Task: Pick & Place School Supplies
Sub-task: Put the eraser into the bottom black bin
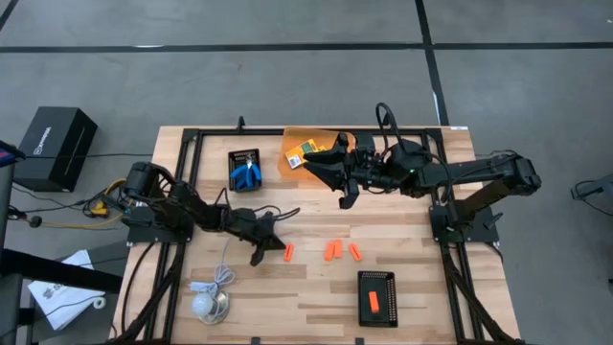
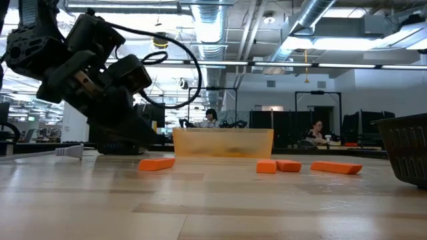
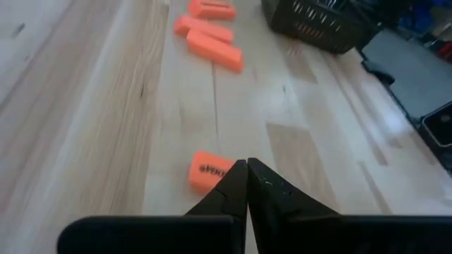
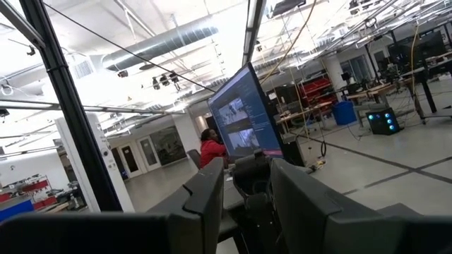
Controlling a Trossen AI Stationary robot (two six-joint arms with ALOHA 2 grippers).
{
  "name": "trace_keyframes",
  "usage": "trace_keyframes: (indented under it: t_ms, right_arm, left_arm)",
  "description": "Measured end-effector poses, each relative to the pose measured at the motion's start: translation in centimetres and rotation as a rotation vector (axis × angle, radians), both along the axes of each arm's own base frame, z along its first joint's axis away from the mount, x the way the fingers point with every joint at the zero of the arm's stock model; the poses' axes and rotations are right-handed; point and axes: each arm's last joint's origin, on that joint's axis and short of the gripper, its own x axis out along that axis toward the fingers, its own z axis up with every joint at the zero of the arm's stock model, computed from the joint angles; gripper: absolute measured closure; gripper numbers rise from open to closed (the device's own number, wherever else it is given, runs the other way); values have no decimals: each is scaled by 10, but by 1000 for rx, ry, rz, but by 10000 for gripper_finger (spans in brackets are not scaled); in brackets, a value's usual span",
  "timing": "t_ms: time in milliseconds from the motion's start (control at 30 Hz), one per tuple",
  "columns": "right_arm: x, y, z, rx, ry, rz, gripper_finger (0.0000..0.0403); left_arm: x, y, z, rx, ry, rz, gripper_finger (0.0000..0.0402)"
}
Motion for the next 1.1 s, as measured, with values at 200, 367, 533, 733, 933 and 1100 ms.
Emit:
trace_keyframes:
  t_ms: [200,367,533,733,933,1100]
  right_arm:
    - [0,0,0,0,-4,0,291]
    - [0,0,0,0,-4,0,291]
    - [0,0,0,0,-4,0,291]
    - [0,0,0,0,-4,0,291]
    - [0,0,1,1,-6,0,291]
    - [0,0,1,1,-9,0,291]
  left_arm:
    - [-1,0,-4,7,24,-2,399]
    - [-1,0,-4,9,24,-3,399]
    - [-1,0,-3,10,22,-4,399]
    - [0,0,-4,14,22,5,399]
    - [3,0,-7,16,37,9,399]
    - [14,-2,-9,12,31,5,399]
